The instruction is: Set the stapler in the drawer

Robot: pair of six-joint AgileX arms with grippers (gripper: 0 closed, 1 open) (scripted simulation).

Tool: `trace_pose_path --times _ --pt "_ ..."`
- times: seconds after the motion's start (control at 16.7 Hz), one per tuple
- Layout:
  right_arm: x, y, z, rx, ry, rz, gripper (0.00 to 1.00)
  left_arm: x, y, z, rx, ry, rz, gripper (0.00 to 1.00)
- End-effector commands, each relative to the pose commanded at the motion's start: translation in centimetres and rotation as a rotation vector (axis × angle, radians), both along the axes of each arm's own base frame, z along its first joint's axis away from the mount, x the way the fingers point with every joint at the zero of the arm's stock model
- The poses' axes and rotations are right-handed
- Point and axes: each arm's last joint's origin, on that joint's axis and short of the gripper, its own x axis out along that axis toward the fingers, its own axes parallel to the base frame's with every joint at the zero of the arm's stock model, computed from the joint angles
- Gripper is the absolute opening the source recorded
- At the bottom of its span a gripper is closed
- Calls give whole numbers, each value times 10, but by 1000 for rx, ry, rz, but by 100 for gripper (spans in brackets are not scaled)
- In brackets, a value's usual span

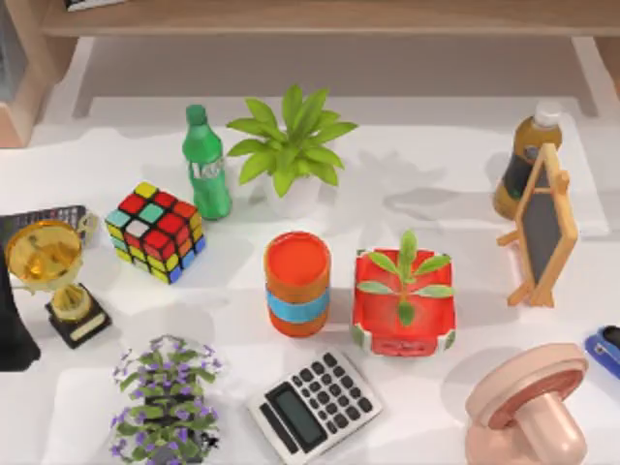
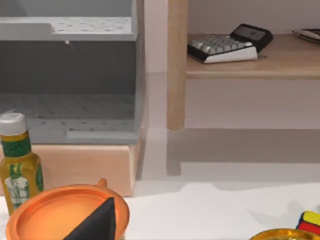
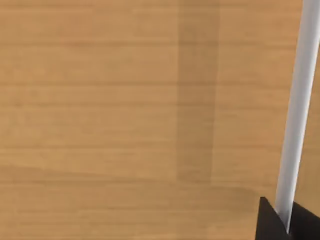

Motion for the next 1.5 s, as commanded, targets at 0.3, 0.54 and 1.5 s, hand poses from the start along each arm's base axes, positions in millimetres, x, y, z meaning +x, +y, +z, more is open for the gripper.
trace_pose_path --times 0.3,0.54,1.5 --pt "-10 0 0 1 0 -3 0 0 0 0 0 0 0 100" --pt "-10 0 0 1 0 -3 23 0 0 0 0 0 0 100" --pt "-10 0 0 1 0 -3 100 0 0 0 0 0 0 100"
